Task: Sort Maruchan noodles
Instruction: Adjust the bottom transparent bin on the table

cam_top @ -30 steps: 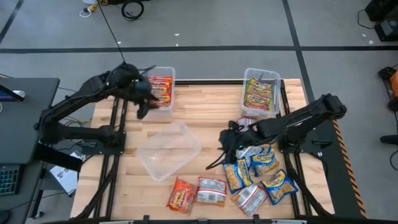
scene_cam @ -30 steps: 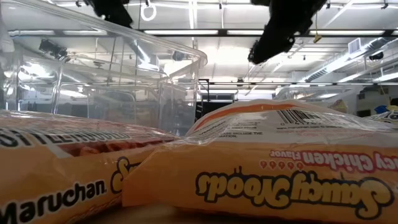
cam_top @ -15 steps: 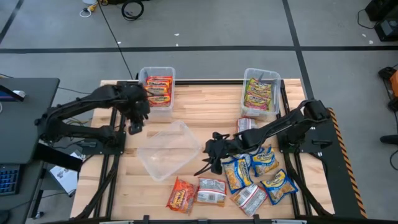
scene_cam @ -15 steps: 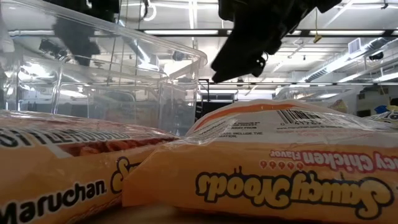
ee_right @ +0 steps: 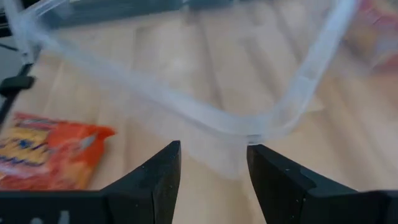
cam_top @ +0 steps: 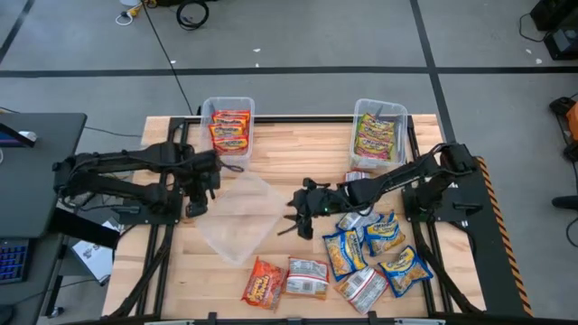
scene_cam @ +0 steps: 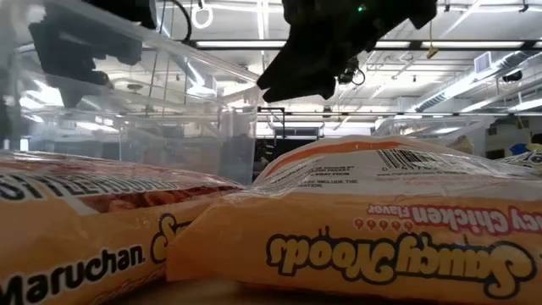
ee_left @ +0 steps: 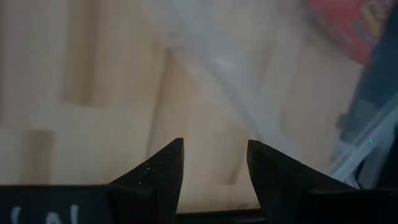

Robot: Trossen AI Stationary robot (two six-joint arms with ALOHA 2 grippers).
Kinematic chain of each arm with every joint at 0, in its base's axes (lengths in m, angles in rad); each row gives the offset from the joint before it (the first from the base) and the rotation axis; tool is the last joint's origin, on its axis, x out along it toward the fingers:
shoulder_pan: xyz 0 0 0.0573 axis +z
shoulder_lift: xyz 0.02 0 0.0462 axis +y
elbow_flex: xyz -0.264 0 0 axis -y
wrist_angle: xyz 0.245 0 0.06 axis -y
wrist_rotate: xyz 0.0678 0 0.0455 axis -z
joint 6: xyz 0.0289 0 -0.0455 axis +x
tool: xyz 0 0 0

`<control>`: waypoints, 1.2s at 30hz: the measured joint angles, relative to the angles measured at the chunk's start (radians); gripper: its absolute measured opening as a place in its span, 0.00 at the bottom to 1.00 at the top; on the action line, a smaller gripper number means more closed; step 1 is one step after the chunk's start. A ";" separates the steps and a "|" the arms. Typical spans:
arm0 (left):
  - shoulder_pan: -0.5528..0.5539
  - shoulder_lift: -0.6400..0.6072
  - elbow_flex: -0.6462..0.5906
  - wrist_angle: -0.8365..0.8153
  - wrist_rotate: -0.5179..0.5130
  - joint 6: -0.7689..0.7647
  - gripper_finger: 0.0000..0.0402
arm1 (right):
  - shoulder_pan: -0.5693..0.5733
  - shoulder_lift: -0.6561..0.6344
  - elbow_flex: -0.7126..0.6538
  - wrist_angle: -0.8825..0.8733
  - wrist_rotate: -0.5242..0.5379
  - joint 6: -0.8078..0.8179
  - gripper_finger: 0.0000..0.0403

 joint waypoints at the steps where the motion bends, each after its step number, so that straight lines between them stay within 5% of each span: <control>1: -0.024 0.000 0.000 0.011 0.009 -0.022 0.45 | -0.012 0.000 0.000 0.010 0.001 -0.019 0.47; 13: -0.231 -0.002 0.018 0.015 0.039 -0.257 0.45 | -0.128 -0.020 0.000 0.114 0.024 -0.128 0.47; 22: -0.231 -0.005 0.277 -0.190 -0.126 -0.278 0.45 | -0.099 -0.142 0.002 -0.172 0.003 -0.141 0.47; 28: -0.231 -0.005 0.378 0.059 -0.248 -0.239 0.45 | -0.072 -0.095 0.001 -0.228 -0.019 -0.138 0.47; 36: -0.230 0.008 0.377 0.307 -0.259 -0.155 0.45 | -0.056 0.080 0.001 0.120 -0.056 -0.141 0.47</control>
